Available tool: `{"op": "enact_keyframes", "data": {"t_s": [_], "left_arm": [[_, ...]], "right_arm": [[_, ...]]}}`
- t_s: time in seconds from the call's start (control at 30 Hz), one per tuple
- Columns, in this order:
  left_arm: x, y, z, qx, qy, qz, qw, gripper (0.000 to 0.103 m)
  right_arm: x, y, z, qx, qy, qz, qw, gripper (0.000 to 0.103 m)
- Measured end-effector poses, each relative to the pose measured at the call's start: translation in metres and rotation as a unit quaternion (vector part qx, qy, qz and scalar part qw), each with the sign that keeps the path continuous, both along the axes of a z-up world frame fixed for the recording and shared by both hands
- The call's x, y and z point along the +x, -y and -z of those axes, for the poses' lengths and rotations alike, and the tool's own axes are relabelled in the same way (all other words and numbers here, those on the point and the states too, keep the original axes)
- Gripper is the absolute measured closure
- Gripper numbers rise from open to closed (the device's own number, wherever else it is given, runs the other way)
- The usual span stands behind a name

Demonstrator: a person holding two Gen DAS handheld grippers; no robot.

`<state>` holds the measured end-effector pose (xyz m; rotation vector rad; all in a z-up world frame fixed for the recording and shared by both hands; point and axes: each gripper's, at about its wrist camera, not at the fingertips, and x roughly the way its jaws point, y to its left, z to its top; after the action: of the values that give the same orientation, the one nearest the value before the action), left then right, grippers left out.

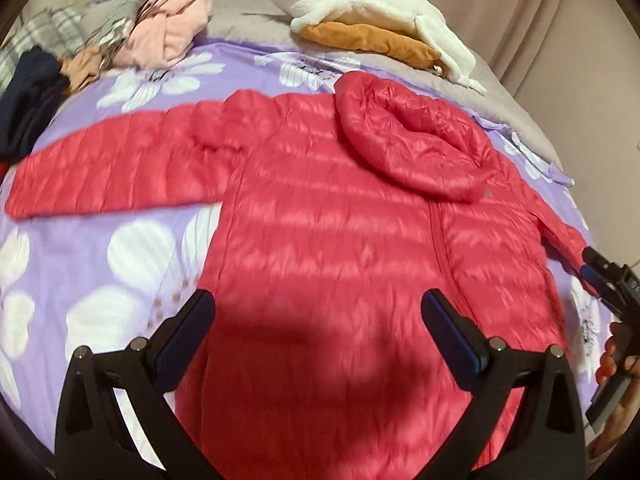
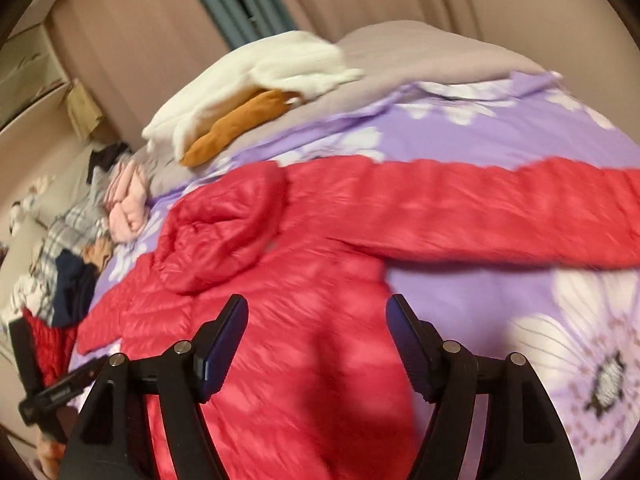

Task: Fold large clothes
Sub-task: 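Grasp the cuff of the sleeve nearest the right gripper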

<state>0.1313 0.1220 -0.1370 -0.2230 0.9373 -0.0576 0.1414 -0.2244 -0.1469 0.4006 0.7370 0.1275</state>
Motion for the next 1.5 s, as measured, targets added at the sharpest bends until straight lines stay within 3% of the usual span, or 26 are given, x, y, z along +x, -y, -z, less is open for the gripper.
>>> {"op": "enact_keyframes", "data": {"t_s": [0.33,0.53,0.8,1.17,1.43,1.5], "left_arm": [[-0.035,-0.018,-0.009,-0.037,0.006,-0.036,0.9986,0.000],[-0.034,-0.023,-0.006,-0.064,-0.004,-0.047,0.9968,0.000],[-0.025,-0.013,-0.011,-0.086,-0.007,-0.028,0.9959,0.000],[-0.006,0.006,-0.010,-0.077,-0.017,-0.009,0.9969,0.000],[0.012,0.010,-0.001,-0.064,-0.032,-0.016,0.9973,0.000],[0.016,0.010,0.000,-0.065,-0.034,-0.015,0.9972,0.000]], "right_arm": [[-0.037,0.055,0.017,0.070,-0.012,0.062,0.996,0.032],[-0.052,0.095,0.029,0.127,-0.012,0.122,0.984,0.032],[-0.065,0.158,0.049,0.190,-0.007,0.216,0.958,0.032],[-0.050,0.215,0.073,0.292,0.034,0.287,0.912,0.032],[-0.026,0.237,0.070,0.282,0.064,0.325,0.900,0.032],[-0.022,0.239,0.068,0.271,0.071,0.326,0.903,0.041]]}}
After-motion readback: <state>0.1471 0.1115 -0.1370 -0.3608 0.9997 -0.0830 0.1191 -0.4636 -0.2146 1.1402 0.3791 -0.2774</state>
